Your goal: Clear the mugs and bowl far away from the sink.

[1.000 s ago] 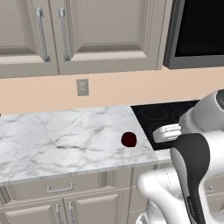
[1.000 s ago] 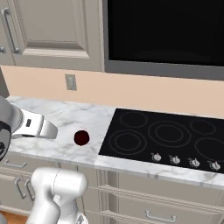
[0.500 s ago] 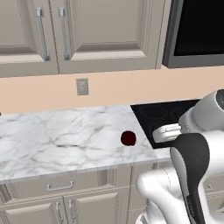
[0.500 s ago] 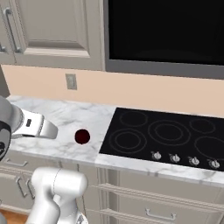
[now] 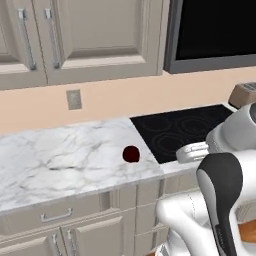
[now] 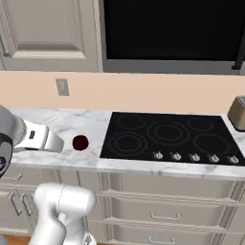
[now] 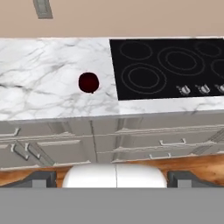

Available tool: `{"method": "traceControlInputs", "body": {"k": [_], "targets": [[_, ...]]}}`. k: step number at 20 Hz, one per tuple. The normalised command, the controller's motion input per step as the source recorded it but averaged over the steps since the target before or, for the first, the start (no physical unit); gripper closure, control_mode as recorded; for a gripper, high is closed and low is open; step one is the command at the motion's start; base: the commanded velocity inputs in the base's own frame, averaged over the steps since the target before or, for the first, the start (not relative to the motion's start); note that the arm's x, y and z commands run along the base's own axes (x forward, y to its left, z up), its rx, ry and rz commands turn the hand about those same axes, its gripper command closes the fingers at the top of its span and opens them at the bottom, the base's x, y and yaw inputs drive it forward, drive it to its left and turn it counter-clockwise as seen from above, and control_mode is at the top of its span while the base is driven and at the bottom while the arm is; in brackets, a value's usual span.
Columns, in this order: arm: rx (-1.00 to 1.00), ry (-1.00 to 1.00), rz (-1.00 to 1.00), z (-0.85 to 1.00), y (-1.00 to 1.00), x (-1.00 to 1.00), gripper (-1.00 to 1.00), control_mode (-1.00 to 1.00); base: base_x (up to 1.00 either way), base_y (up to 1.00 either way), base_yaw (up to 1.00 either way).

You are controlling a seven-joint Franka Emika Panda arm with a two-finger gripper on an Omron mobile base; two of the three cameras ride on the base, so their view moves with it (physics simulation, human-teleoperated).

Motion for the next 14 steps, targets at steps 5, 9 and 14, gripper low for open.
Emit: {"method": "traceControlInputs", "body": {"k": [5, 9, 14], "targets": [[0.00, 0.00, 0.00, 0.00, 0.00, 0.00, -1.00, 1.00, -0.04, -0.10, -0.51], [0.00, 0.00, 0.00, 0.00, 0.00, 0.00, -1.00, 1.00, 0.00, -0.12, -0.54], [0.00, 0.00, 0.00, 0.00, 0.00, 0.00, -1.00, 1.00, 0.02, -0.10, -0.53]]}}
